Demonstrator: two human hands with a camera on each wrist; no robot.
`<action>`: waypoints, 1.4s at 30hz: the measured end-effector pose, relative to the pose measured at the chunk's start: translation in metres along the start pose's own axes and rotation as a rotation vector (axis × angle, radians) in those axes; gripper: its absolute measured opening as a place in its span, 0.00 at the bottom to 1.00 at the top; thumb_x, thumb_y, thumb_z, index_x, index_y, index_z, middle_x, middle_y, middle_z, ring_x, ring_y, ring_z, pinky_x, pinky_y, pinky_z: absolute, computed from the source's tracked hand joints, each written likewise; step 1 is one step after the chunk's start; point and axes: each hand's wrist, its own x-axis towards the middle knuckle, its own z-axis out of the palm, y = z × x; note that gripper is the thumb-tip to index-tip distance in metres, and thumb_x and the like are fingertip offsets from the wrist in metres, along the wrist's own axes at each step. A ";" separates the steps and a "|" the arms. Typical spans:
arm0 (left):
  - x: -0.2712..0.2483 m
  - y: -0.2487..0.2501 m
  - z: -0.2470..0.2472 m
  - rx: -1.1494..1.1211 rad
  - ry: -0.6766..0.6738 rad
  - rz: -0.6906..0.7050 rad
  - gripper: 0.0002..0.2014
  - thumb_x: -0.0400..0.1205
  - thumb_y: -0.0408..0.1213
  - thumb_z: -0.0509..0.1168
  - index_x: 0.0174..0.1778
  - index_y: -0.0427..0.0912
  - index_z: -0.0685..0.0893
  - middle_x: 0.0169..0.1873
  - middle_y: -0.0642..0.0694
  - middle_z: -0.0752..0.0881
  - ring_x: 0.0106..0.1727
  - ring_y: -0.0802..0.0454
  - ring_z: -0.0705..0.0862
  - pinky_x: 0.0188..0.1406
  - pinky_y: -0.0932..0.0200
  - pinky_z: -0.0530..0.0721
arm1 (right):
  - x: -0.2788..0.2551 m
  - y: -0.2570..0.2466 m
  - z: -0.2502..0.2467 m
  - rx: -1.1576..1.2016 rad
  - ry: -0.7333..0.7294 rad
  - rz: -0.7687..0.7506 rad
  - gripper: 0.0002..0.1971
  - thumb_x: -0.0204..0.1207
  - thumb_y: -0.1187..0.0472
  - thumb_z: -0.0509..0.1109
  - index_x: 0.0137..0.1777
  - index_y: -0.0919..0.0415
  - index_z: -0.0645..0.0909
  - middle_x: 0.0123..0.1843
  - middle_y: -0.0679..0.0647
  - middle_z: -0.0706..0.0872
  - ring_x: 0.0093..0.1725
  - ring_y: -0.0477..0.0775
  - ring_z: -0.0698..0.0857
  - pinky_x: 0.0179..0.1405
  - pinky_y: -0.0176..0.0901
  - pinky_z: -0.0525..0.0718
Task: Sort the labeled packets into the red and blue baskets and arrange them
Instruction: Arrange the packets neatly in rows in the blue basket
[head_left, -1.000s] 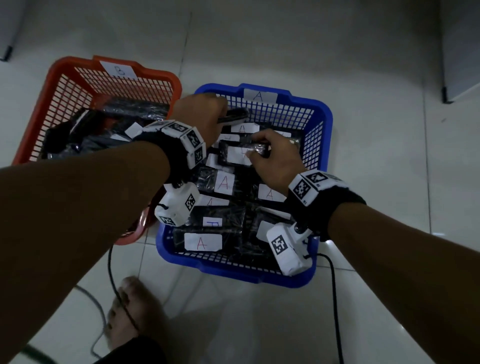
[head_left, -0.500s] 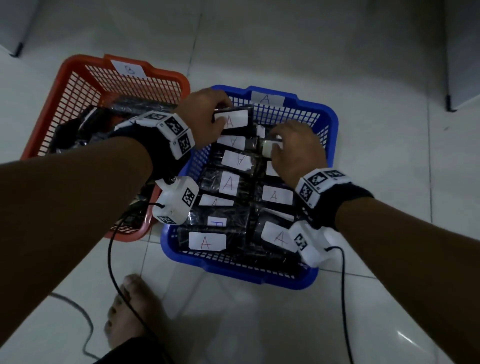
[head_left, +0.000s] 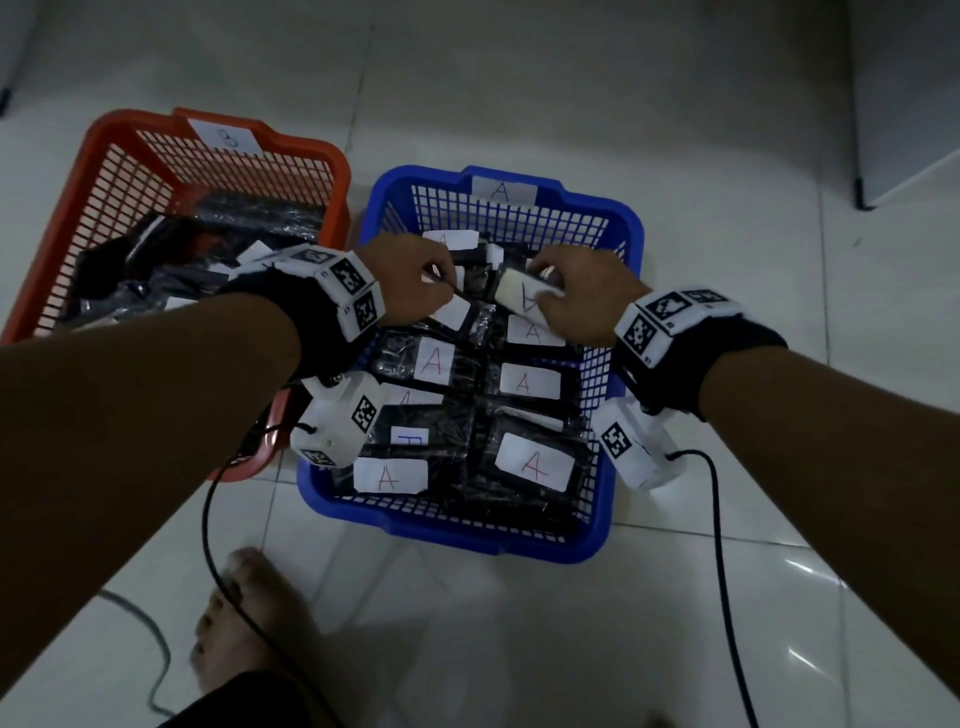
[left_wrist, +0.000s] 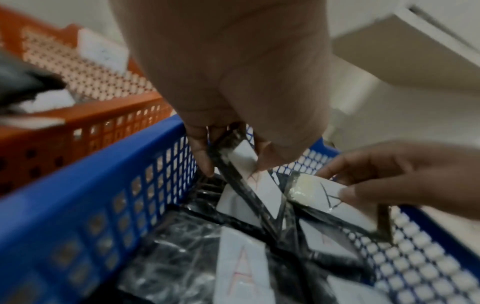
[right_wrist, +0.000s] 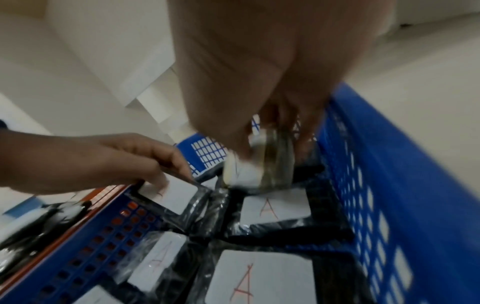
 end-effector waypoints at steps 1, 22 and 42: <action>-0.001 0.000 0.000 0.051 -0.004 0.003 0.10 0.83 0.39 0.63 0.58 0.44 0.85 0.49 0.49 0.82 0.48 0.48 0.80 0.48 0.60 0.76 | -0.003 -0.001 0.000 -0.014 -0.064 0.010 0.16 0.81 0.60 0.65 0.68 0.58 0.78 0.60 0.59 0.85 0.56 0.60 0.85 0.53 0.45 0.83; 0.067 0.011 -0.011 0.434 0.035 0.047 0.23 0.76 0.48 0.72 0.66 0.46 0.82 0.54 0.40 0.87 0.51 0.39 0.85 0.44 0.54 0.80 | 0.011 0.001 0.007 -0.132 -0.076 0.019 0.12 0.77 0.58 0.67 0.52 0.63 0.88 0.48 0.60 0.89 0.46 0.60 0.87 0.47 0.51 0.89; 0.063 -0.014 -0.002 0.242 0.048 0.101 0.29 0.67 0.47 0.79 0.62 0.44 0.81 0.59 0.40 0.78 0.58 0.41 0.80 0.51 0.52 0.80 | 0.064 -0.019 0.021 -0.422 0.092 -0.095 0.17 0.78 0.57 0.70 0.63 0.63 0.83 0.62 0.62 0.81 0.62 0.65 0.80 0.56 0.54 0.82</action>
